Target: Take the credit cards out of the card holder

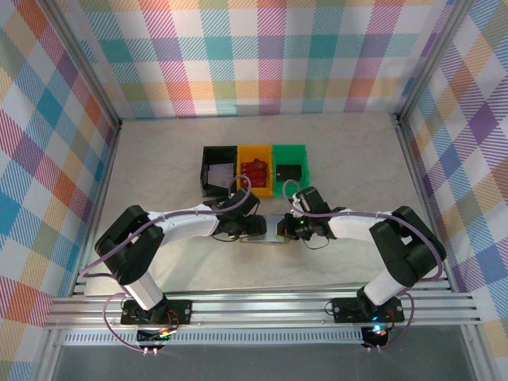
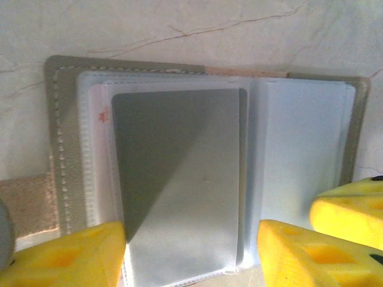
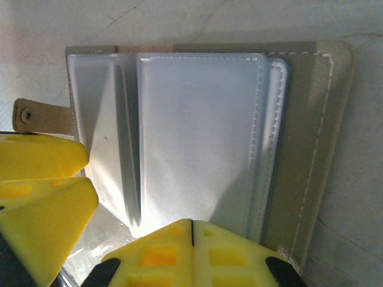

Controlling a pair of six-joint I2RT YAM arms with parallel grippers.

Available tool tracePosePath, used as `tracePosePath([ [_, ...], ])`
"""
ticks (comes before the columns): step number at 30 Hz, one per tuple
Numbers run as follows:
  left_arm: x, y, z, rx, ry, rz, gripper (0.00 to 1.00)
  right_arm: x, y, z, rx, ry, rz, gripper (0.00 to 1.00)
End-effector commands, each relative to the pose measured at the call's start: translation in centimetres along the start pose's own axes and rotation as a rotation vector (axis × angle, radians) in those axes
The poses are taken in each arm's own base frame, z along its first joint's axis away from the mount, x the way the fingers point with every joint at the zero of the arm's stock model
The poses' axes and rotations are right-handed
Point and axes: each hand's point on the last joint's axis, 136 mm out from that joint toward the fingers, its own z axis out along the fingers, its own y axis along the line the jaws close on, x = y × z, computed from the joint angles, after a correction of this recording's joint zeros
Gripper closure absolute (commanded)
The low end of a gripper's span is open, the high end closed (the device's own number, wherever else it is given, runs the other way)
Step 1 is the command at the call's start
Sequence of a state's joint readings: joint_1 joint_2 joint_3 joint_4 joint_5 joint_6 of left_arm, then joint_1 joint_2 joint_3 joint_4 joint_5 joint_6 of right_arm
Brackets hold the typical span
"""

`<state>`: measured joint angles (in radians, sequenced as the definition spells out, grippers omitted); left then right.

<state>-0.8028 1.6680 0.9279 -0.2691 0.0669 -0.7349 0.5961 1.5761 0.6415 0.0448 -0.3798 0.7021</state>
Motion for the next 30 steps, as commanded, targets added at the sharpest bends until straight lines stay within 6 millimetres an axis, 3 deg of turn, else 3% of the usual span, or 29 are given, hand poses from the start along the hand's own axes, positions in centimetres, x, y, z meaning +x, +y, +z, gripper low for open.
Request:
tracePosePath([
  [1, -0.2, 1.2, -0.9, -0.091, -0.009, 0.039, 0.39, -0.2, 0.7, 0.1, -0.019, 0.003, -0.005, 1.00],
  [8, -0.4, 1.4, -1.1, -0.120, -0.009, 0.060, 0.39, -0.2, 0.7, 0.1, -0.018, 0.002, -0.005, 1.00],
  [20, 0.0, 0.2, -0.2, -0.108, 0.016, 0.081, 0.39, -0.3, 0.7, 0.1, -0.017, 0.002, -0.006, 1.00],
  [30, 0.2, 0.9, -0.2, -0.159, 0.023, 0.102, 0.39, -0.2, 0.7, 0.1, -0.017, 0.002, -0.010, 1.00],
])
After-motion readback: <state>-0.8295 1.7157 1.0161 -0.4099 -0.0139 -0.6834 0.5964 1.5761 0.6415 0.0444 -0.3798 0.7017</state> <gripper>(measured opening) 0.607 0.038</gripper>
